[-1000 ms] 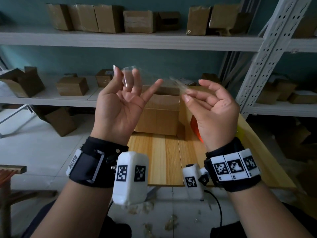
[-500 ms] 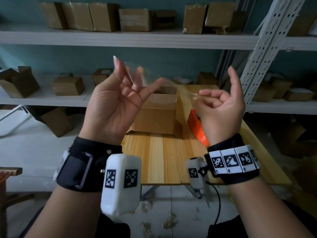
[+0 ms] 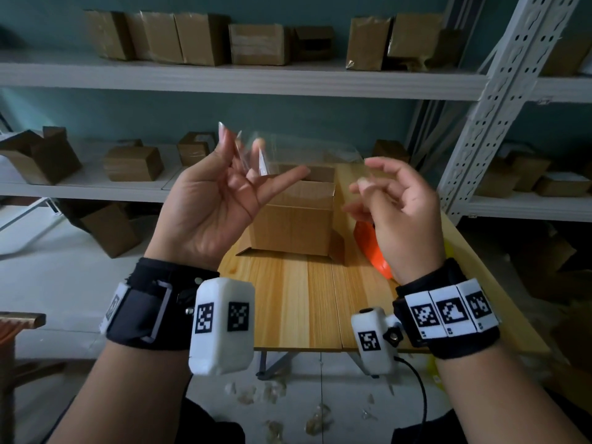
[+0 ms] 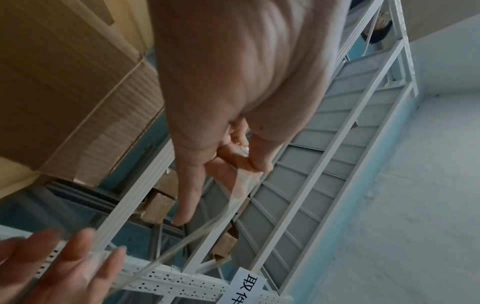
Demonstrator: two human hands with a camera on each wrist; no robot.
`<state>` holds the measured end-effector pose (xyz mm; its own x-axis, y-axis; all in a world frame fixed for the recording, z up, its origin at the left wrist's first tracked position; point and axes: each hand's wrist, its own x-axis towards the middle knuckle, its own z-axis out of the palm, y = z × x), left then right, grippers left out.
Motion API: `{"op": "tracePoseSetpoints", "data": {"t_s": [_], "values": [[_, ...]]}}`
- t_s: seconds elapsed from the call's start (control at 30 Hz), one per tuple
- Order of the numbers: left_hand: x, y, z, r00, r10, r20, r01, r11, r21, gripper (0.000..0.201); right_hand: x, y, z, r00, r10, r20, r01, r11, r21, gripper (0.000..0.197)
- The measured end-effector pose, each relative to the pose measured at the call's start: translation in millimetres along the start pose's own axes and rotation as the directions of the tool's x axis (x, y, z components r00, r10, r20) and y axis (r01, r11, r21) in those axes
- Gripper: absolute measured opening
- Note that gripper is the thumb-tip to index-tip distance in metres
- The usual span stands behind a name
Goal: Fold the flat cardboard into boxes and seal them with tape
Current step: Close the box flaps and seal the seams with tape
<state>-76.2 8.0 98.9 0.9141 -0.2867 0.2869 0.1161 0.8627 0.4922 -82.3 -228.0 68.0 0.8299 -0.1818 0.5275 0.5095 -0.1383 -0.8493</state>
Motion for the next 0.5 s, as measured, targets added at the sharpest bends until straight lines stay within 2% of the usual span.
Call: {"op": "tracePoseSetpoints", "data": {"t_s": [0.03,0.1,0.2,0.3,0.43,0.5], "values": [[-0.2,1.1,-2.3,1.000,0.003,-0.004,-0.003,1.000,-0.015,0.055,-0.8,-3.0,0.7,0.998,0.041,0.038,-0.043,0.998,0.040,0.027],[-1.2,3.6,-5.2,1.000,0.019,-0.017,-0.019,0.999,-0.029,0.039,-2.4,-5.4,0.7,0.992,0.063,0.111,-0.071,0.995,0.065,0.031],[-3.6,8.2,-8.8,0.997,0.045,-0.057,-0.045,0.999,-0.008,0.013,-2.5,-4.2,0.9,0.990,-0.054,0.128,0.055,0.998,-0.004,0.032],[-4.2,12.3,-13.5,0.996,0.042,-0.074,-0.040,0.999,0.038,0.013,-1.5,0.4,1.7,0.974,-0.191,0.124,0.200,0.977,-0.069,0.029],[-3.1,12.5,-16.5,0.996,0.041,-0.075,-0.036,0.997,0.066,0.012,-2.0,-0.2,2.5,0.973,-0.174,0.150,0.170,0.985,0.038,0.044],[-3.3,12.4,-16.6,0.996,0.045,-0.079,-0.038,0.995,0.091,0.011,-2.2,-1.6,0.8,0.964,-0.174,0.199,0.170,0.985,0.034,0.053]]}}
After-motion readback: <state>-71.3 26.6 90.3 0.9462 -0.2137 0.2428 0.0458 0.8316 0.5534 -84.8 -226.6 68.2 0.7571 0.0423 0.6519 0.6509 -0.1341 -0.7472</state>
